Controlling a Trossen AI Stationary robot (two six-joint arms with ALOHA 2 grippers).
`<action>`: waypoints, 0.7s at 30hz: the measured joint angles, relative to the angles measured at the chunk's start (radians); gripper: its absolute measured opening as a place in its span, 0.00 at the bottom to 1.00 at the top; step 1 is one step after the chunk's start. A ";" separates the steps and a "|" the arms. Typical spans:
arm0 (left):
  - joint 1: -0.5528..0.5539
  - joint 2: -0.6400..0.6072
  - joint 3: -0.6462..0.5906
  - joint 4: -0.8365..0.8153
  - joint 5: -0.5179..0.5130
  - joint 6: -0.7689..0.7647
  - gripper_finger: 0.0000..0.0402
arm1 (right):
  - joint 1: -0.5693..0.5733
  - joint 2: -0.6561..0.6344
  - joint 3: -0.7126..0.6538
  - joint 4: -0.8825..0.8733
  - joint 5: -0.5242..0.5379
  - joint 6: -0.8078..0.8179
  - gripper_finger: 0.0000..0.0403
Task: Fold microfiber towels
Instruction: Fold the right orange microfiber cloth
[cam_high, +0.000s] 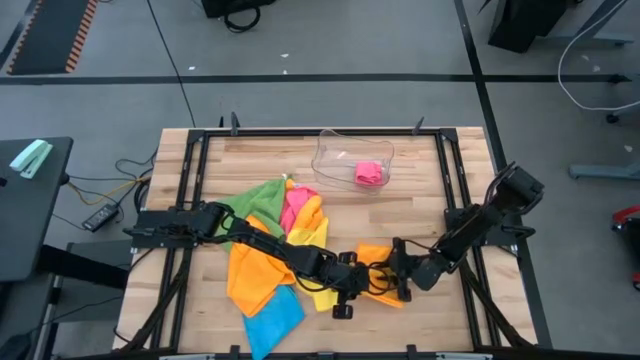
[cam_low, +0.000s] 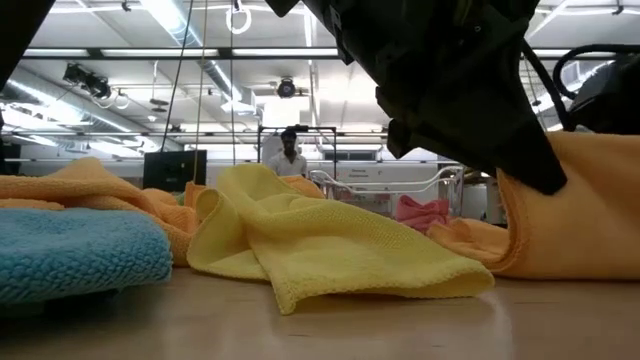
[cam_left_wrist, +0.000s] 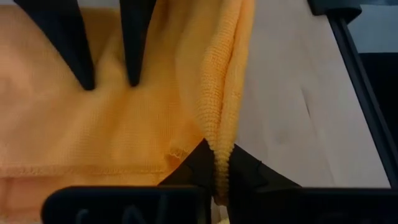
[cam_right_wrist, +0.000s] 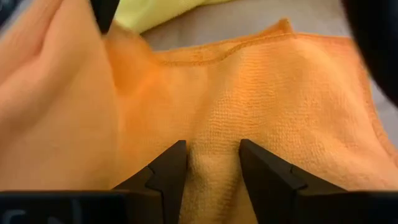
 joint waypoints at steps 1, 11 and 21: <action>0.000 0.000 0.000 0.003 0.000 0.000 0.05 | 0.000 -0.025 -0.002 -0.014 -0.004 -0.015 0.40; 0.001 0.000 0.000 0.009 -0.016 -0.017 0.09 | 0.031 -0.268 0.008 -0.052 0.021 -0.103 0.40; 0.016 0.000 0.000 0.017 -0.022 -0.056 0.04 | 0.170 -0.158 0.175 -0.153 0.136 -0.108 0.42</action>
